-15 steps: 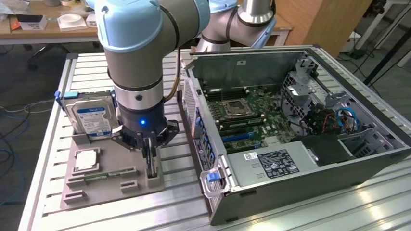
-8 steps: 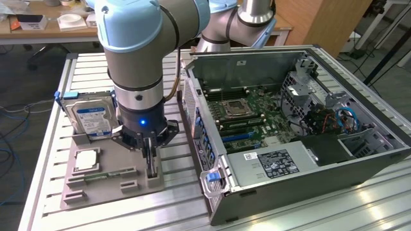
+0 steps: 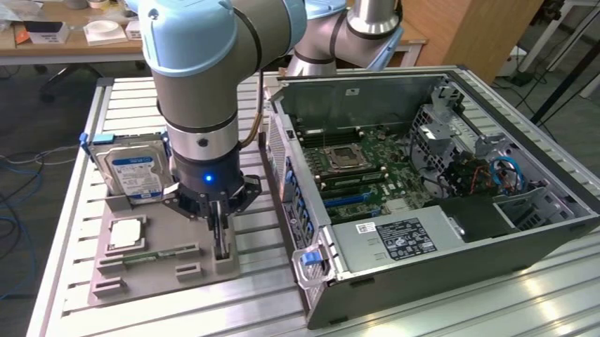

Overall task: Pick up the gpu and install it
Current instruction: 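Pick up the gpu and move the gpu toward the slot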

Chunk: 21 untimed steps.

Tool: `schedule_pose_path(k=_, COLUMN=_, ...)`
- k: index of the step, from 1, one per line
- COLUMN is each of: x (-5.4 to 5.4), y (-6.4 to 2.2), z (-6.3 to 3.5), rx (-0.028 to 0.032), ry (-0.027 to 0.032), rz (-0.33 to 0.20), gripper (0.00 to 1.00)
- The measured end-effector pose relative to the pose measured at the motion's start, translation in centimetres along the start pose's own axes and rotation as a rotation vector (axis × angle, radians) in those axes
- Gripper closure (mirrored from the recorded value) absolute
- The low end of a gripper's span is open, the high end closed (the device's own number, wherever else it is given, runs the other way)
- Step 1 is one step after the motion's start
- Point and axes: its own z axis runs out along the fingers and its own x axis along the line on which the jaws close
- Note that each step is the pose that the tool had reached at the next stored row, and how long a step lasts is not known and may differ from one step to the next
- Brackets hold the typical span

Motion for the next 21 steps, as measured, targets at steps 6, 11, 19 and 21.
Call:
schedule_pose_path(k=6, x=0.0, y=0.0, z=0.0, rx=0.0001, ry=0.0, rz=0.0, gripper=0.74)
schedule_pose_path(k=11, x=0.0, y=0.0, z=-0.08, rx=-0.0001, ry=-0.0001, rz=0.0, gripper=0.74)
schedule_pose_path(k=19, x=0.0, y=0.02, z=-1.02, rx=0.0, ry=0.0, rz=0.0, gripper=0.74)
schedule_pose_path(k=21, x=0.0, y=0.03, z=-1.39, rx=0.0, ry=0.0, rz=0.0, gripper=0.74)
